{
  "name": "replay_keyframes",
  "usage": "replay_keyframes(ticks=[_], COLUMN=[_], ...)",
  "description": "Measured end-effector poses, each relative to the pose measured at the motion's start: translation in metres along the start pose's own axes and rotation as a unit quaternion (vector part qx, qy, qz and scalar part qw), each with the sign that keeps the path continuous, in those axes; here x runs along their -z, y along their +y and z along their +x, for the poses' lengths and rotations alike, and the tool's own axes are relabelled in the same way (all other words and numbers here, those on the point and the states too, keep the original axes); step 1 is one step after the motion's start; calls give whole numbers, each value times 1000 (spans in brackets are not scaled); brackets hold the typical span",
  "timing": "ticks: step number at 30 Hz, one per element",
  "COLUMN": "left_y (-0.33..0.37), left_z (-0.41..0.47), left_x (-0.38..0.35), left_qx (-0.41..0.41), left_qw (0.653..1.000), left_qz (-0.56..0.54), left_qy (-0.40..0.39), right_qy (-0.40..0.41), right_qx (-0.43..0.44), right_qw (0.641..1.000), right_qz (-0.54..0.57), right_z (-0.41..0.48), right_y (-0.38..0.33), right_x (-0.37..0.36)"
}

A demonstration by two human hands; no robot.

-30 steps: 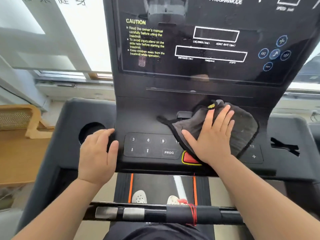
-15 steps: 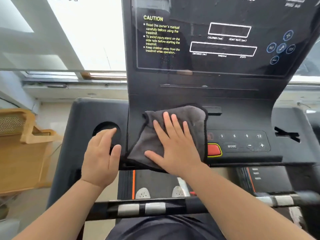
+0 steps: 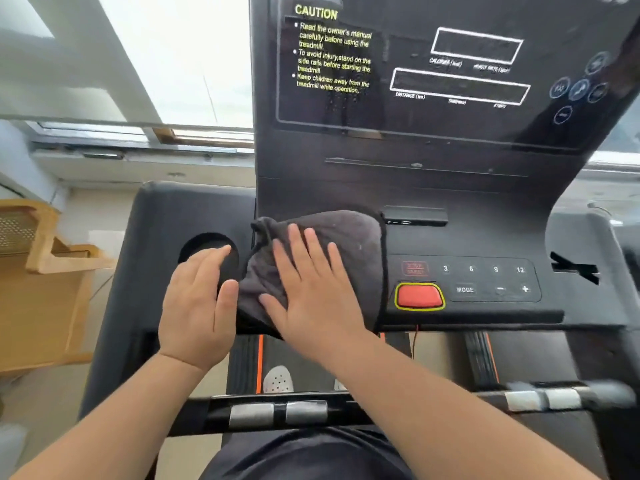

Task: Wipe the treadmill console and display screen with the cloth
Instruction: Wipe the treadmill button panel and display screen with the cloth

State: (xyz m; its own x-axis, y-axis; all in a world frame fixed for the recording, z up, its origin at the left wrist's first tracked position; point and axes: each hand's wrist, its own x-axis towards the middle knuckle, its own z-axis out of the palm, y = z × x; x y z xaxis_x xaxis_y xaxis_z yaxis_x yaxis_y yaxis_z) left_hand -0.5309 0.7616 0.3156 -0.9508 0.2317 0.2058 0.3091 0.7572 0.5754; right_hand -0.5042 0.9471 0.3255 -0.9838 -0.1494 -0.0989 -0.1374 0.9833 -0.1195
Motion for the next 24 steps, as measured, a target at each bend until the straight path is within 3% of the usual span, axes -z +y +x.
replay_keyframes(ticks=[3,6,10,13,20,24], left_y=[4,12,41,65,79,97], left_z=[2,1,-1,0,2,4], left_x=[-2,-1,-9,-23,-39,-50], left_qx=[4,2,-83,-113,-127,-141], left_qw=[1000,999,991,984,974,967], left_qz=[9,32,101,131,181,213], left_qy=[-4,-2,-17,-50,-52,-27], right_qy=[12,16,-11,1,19,18], right_qx=[8,-73,-166,-202,31,22], right_qw=[1000,997,986,979,999,1000], right_qz=[8,-20,-33,-30,-14,-1], right_z=[-18,-50,-82,-79,-49,-64], right_y=[26,81,147,145,72,117], right_x=[0,3,15,17,1,4])
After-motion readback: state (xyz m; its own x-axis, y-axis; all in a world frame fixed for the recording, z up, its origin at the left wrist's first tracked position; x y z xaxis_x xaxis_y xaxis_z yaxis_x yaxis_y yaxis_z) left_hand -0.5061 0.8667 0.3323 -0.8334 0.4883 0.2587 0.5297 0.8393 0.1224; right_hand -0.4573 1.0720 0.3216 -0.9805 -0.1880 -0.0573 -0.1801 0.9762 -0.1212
